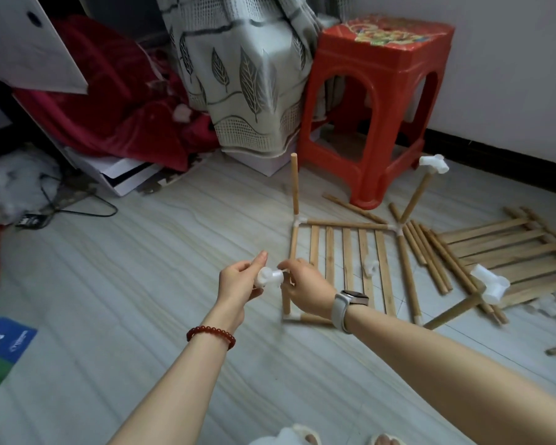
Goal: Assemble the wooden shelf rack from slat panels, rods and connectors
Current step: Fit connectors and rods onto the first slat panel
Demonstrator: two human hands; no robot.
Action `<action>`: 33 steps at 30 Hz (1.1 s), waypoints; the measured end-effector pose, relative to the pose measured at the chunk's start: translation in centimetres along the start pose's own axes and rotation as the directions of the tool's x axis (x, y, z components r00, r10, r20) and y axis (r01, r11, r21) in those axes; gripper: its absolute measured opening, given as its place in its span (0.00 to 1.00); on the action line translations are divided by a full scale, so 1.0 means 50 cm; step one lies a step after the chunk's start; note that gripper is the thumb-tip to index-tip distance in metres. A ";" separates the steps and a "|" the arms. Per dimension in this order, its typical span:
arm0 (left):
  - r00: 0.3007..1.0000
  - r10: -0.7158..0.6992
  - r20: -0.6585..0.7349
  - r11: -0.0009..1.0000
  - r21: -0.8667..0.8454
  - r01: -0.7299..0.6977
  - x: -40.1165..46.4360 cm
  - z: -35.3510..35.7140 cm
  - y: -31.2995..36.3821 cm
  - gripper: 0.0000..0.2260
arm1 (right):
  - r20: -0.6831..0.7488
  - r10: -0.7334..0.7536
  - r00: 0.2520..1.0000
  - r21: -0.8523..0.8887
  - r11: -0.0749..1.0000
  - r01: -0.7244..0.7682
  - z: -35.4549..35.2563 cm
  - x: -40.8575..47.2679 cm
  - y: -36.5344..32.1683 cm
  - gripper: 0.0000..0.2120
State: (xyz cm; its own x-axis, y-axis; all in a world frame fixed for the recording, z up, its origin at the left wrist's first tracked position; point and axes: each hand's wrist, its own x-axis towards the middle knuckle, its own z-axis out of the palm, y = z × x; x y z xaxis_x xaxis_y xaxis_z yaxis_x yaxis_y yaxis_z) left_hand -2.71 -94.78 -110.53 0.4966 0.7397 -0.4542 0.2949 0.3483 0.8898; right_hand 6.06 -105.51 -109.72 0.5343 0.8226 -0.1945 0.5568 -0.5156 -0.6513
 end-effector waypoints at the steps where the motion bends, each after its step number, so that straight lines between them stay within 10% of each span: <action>1: 1.000 -0.012 -0.008 1.000 0.009 0.012 0.003 0.002 -0.002 0.14 | 0.011 0.019 1.000 -0.007 1.000 -0.019 0.005 0.002 0.004 0.12; 9: 0.999 0.025 0.020 0.970 0.241 -0.029 0.009 0.027 -0.012 0.20 | 0.092 0.004 0.996 0.128 0.992 -0.015 -0.003 -0.010 0.030 0.17; 19: 0.993 0.100 0.065 0.957 0.267 -0.114 0.011 0.052 0.040 0.23 | -0.137 -0.103 0.985 0.388 0.909 0.149 -0.033 -0.033 0.029 0.08; 25: 0.955 0.269 0.123 0.933 0.214 -0.291 0.002 0.031 0.018 0.03 | -0.176 -0.048 0.983 0.336 0.936 0.106 -0.033 -0.029 0.040 0.10; 33: 0.894 0.350 0.280 0.870 0.257 -0.421 -0.003 0.027 -0.004 0.14 | -0.121 -0.063 0.991 0.275 0.957 0.095 -0.028 -0.024 0.044 0.11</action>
State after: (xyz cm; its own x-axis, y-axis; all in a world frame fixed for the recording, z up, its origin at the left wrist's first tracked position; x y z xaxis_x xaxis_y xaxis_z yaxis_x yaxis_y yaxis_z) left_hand -1.75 -95.74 -110.72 0.7755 0.6222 -0.1069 0.2572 -0.1568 0.9536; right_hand 7.52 -107.93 -109.90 0.5706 0.8188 -0.0629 0.4081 -0.3493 -0.8435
